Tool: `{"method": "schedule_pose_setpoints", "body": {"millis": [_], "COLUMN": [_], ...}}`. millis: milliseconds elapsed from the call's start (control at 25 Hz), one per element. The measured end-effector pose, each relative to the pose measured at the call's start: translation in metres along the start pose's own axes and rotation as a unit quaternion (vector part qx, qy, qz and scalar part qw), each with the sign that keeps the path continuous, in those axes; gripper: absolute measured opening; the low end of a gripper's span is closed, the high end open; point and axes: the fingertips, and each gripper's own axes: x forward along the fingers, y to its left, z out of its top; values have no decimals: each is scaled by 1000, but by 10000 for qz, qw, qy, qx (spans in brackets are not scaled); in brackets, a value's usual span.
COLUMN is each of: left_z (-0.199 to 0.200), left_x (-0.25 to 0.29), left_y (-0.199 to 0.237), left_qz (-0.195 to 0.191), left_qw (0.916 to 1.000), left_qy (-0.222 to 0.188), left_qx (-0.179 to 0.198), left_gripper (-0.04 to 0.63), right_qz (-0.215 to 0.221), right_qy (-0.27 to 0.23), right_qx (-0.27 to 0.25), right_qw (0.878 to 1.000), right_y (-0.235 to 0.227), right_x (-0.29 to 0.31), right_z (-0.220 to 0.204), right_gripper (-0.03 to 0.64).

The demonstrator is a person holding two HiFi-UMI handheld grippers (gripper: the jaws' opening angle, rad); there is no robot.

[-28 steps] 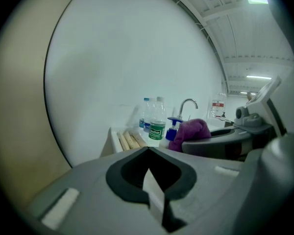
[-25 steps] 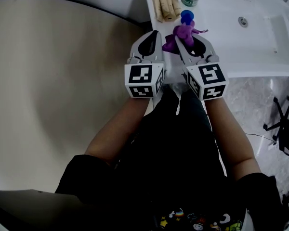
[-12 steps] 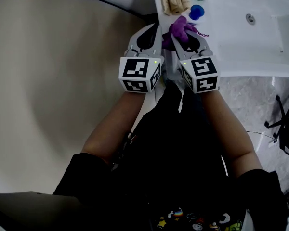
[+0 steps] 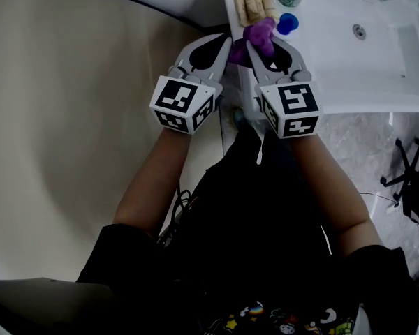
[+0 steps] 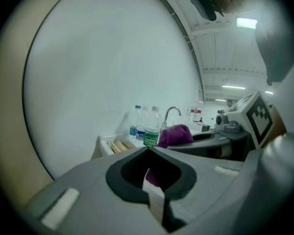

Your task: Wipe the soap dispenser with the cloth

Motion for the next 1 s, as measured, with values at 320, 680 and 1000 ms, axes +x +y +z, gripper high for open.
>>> {"method": "schedule_pose_setpoints", "body": {"millis": [320, 680, 1000], "left_z": [5, -6, -1], "left_x": [-4, 3, 21], "left_y": [7, 2, -20], "left_qz": [-25, -116, -308], "left_qw": [10000, 9998, 9994], "left_qy": [42, 163, 65], "left_qx": [-29, -93, -134], "left_gripper": [0, 0, 0], "right_qz": [-347, -458, -467], "right_qy": [85, 596, 989], "right_qx": [47, 380, 263], "right_qw": [9994, 9964, 9937], "right_y": [-5, -15, -38], "right_x": [24, 27, -3], "right_z": [-10, -59, -80], "right_gripper": [104, 104, 104]}}
